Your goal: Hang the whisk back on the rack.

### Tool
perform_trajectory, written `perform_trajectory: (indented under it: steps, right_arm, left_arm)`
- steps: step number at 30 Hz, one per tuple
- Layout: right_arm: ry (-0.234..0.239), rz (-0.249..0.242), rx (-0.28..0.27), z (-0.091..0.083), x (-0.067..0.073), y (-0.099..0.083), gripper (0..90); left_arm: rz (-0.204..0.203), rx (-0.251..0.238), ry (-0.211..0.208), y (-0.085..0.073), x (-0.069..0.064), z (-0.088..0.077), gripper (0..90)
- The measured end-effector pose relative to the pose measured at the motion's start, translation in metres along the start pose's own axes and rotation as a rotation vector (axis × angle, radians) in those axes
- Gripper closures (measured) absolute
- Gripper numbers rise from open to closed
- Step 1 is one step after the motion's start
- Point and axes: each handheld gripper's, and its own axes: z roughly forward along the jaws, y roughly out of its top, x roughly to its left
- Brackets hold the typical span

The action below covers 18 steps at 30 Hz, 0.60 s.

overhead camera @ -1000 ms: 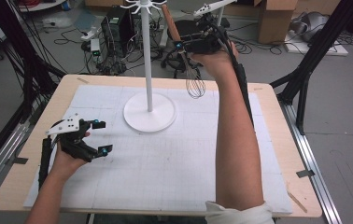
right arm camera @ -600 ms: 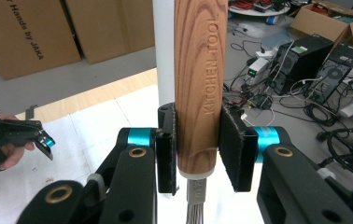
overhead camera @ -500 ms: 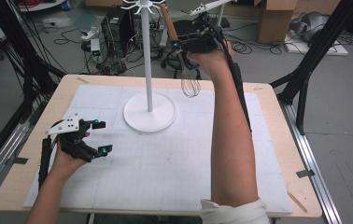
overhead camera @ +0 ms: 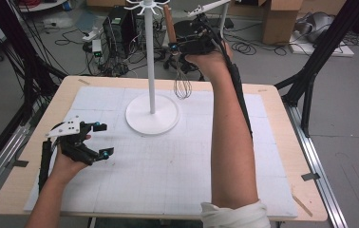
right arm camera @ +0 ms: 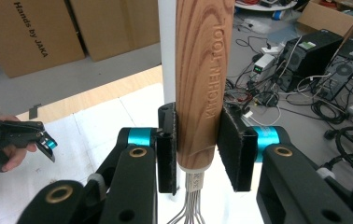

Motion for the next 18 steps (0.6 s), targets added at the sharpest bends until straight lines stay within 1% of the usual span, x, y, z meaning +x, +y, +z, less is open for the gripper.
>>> perform_trajectory:
  steps: [5,8,9,10,11,13,15,18]
  right_arm:
    - [0.001,0.0,-0.002,-0.0009,-0.0007,-0.0004,70.0]
    - [0.007,-0.002,-0.001,-0.0002,-0.0003,-0.0004,68.5]
    - [0.008,-0.003,0.004,0.0003,0.0003,-0.0004,67.0]
    - [0.004,-0.013,0.012,0.0015,0.0008,-0.0007,62.5]
    - [-0.01,-0.016,0.023,0.0026,0.0017,-0.0009,60.4]
    - [-0.015,-0.026,0.033,0.004,0.0028,-0.0016,58.4]
    - [-0.022,-0.027,0.029,0.0038,0.0041,-0.002,56.7]
    - [-0.017,-0.026,0.026,0.0026,0.0056,-0.0026,55.5]
  left_arm:
    - [0.001,0.002,0.001,0.0,0.0,0.0002,1.7]
    - [0.0,0.005,-0.001,-0.0002,-0.0002,0.0005,1.7]
    - [0.0,0.007,-0.001,-0.0002,-0.0002,0.0006,1.7]
    - [-0.003,0.006,-0.003,-0.0003,-0.0003,0.0009,1.7]
    - [-0.004,0.006,0.0,-0.0004,-0.0004,0.001,1.7]
    - [-0.004,0.007,-0.001,-0.0004,-0.0004,0.001,1.7]
    - [-0.005,0.005,-0.001,-0.0005,-0.0005,0.001,1.7]
    - [-0.005,0.006,-0.002,-0.0005,-0.0004,0.001,1.7]
